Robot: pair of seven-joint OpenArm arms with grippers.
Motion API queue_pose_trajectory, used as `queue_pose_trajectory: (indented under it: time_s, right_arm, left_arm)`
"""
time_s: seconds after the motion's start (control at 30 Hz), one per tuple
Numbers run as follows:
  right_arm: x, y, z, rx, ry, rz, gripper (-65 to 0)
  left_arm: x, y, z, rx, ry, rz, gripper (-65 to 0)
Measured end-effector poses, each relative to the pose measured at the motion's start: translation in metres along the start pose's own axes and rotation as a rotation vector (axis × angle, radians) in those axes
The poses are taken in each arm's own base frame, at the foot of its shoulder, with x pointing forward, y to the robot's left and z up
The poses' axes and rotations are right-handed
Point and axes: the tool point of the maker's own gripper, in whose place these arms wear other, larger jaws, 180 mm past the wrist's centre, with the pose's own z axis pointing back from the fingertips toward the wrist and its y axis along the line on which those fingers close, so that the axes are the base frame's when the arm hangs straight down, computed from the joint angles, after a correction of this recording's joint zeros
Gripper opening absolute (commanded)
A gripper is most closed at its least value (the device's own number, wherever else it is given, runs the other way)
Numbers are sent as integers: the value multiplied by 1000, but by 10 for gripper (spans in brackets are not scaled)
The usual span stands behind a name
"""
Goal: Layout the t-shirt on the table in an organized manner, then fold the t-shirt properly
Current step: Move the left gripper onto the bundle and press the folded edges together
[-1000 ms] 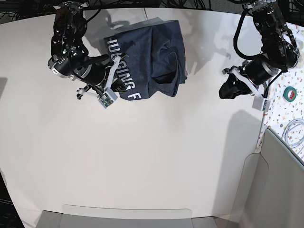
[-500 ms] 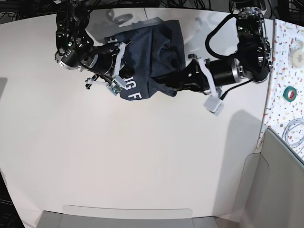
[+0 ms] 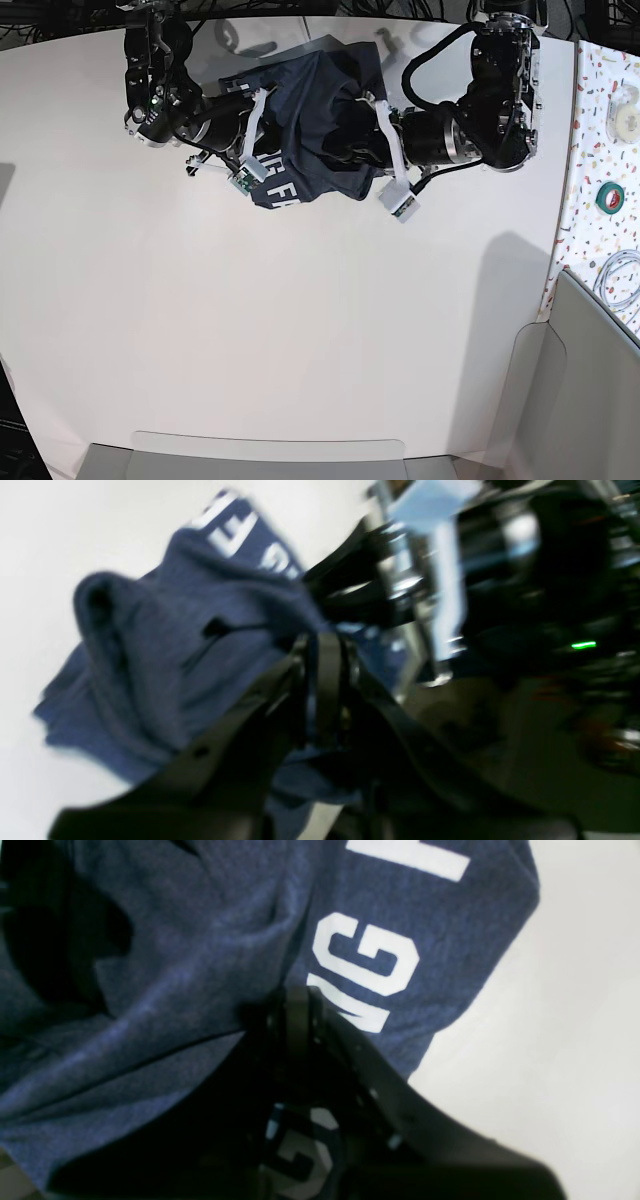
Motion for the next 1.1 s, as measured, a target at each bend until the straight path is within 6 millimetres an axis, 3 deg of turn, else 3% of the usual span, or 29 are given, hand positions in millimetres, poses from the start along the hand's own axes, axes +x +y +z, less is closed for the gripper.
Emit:
queue_pose_trajectory:
  time_s: [0.1,0.2,0.4,0.53,0.77,0.83,1.0,1.1]
  right_arm:
    - [0,0,0,0,0,0,-650]
    - [-1,1,0,2,1,-2,-650]
    - [-2,-5,3,-10,-9,-24,-650]
    - [-4,-24,12,-64,-34,-89,-650]
    - [-16,-69,41,-194,-131,-310,-650]
    - [-14,-72,47,-189,-168,-339,-650]
    - [2,-70,52,-146,-259,-368,-650]
    - [7,-71,52,-143,-266,-358,-650]
  left_arm:
    - [-7,13,-7,75,29,-16,-637]
    - [-16,39,-7,185,63,-10,-637]
    - [-20,74,2,388,10,181,-639]
    - [-34,94,13,522,39,244,-639]
    - [-54,120,35,686,69,188,-639]
    - [-57,122,40,695,80,181,-639]
    - [-26,113,63,717,-49,138,-639]
    - [-32,103,52,636,-27,146,-638]
